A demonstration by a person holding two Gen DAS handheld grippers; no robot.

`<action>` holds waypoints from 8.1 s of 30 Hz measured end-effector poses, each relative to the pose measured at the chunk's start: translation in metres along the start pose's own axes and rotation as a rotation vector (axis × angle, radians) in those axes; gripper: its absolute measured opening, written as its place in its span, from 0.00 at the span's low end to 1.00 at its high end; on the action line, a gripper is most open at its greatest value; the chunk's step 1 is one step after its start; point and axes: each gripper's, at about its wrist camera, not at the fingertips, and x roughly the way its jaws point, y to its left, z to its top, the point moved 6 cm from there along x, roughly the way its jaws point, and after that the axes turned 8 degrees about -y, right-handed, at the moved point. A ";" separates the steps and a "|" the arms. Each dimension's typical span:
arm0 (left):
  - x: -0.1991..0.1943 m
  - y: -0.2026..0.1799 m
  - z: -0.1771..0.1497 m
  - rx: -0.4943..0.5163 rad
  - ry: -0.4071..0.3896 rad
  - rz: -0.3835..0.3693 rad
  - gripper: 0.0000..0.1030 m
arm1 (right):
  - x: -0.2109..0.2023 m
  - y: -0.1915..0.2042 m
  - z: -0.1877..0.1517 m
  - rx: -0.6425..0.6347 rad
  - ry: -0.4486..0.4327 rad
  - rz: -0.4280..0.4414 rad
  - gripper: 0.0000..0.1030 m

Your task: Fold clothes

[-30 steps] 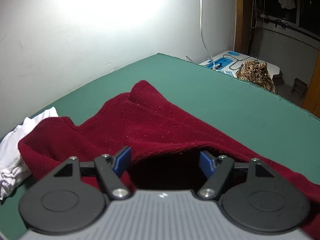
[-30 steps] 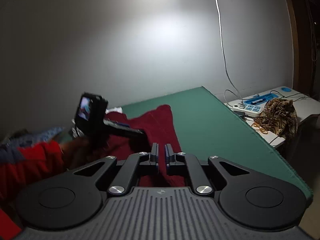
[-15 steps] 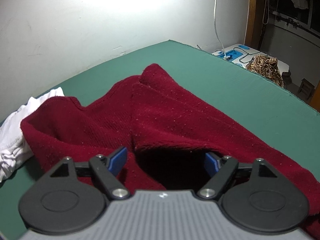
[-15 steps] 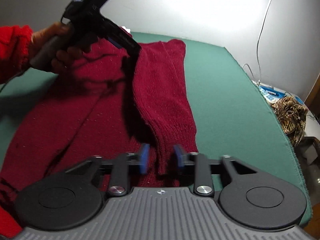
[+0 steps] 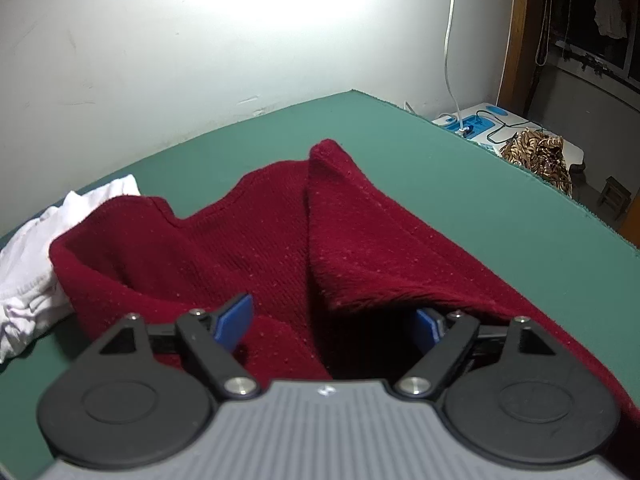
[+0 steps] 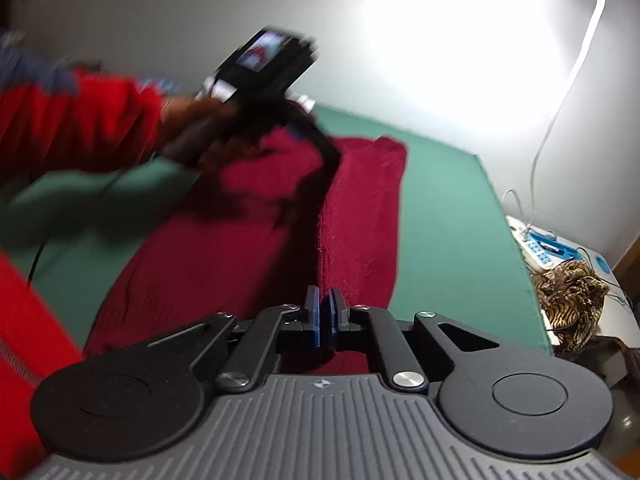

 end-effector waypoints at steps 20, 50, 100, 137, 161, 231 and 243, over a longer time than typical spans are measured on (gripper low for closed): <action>-0.084 -0.017 -0.033 0.068 -0.054 0.061 0.88 | 0.017 -0.036 -0.056 0.550 0.068 0.057 0.21; -0.101 -0.125 -0.070 0.166 -0.010 -0.144 0.90 | 0.023 -0.032 -0.062 0.427 0.227 0.026 0.21; -0.116 -0.235 -0.095 -0.023 0.161 0.170 0.34 | 0.319 -0.169 0.130 0.277 -0.105 0.323 0.50; -0.146 -0.251 -0.115 0.011 0.121 0.006 0.60 | 0.196 -0.106 0.021 0.171 0.029 0.514 0.27; -0.233 -0.122 -0.163 -0.147 0.046 -0.052 0.74 | 0.032 -0.023 -0.069 0.409 0.011 0.311 0.30; -0.251 -0.090 -0.192 -0.763 0.012 -0.096 0.63 | 0.031 -0.072 -0.100 0.779 0.106 0.406 0.19; -0.246 -0.069 -0.201 -0.818 0.042 -0.138 0.06 | 0.030 -0.079 -0.102 0.904 0.168 0.384 0.14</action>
